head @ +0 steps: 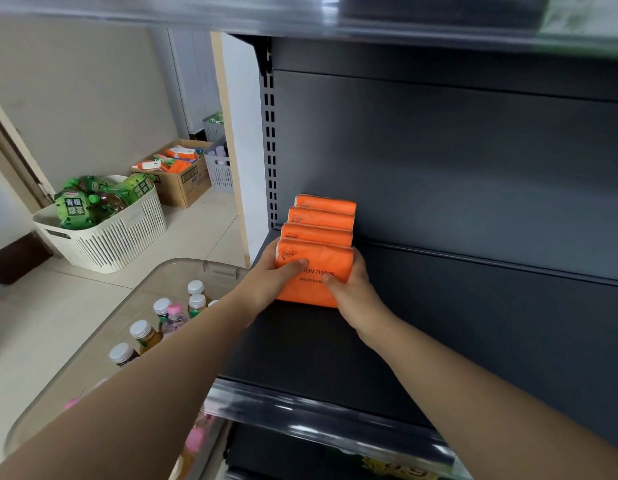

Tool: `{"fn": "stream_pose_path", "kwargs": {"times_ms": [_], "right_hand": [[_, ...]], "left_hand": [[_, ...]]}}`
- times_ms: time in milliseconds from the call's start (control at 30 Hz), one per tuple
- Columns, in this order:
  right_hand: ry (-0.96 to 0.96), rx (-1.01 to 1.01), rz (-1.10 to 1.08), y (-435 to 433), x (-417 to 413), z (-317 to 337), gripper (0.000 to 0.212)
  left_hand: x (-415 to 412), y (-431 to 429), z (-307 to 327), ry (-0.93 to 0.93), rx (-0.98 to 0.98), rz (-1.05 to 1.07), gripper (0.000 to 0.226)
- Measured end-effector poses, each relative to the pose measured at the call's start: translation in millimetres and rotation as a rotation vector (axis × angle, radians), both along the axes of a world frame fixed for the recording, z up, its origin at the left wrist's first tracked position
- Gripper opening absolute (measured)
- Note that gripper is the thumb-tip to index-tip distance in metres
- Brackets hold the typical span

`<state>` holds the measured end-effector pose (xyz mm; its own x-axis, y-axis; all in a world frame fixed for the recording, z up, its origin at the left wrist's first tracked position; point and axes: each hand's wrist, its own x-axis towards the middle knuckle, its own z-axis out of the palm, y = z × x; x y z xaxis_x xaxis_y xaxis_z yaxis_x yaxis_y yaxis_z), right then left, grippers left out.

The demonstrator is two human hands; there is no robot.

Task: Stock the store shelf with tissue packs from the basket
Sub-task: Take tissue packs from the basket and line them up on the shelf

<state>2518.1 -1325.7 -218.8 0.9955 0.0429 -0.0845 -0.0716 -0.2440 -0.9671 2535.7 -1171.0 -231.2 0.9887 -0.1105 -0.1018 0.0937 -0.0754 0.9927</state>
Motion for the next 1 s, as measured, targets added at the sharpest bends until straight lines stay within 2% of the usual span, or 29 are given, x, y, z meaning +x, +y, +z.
{"fn": "stream_pose_path", "kwargs": {"times_ms": [233,400,500,633,800,1000], "right_hand": [[-0.077,-0.123,-0.012,-8.4,1.4,12.8,0.071],[-0.164,-0.344,0.024,-19.7,-5.5,21.8,0.072],[-0.228,-0.555,0.031,-29.4,-15.1,27.4,0.069],[-0.289,-0.777,0.016,-44.1,-29.8,35.4,0.068],[-0.315,-0.918,0.001,-64.4,-50.6,45.6,0.069],[-0.364,-1.027,0.003,-90.4,-86.6,53.3,0.071]], "left_hand": [[-1.1,-3.2,13.7,-0.074,0.031,0.040,0.042],[-5.5,-10.2,36.4,-0.215,0.294,0.106,0.040],[-12.6,-13.1,45.2,-0.214,0.552,0.129,0.066],[-30.9,-24.6,50.8,-0.338,0.768,0.130,0.070],[-57.7,-43.5,60.1,-0.485,1.070,0.105,0.072],[-98.2,-72.2,62.0,-0.586,1.205,0.069,0.071]]}}
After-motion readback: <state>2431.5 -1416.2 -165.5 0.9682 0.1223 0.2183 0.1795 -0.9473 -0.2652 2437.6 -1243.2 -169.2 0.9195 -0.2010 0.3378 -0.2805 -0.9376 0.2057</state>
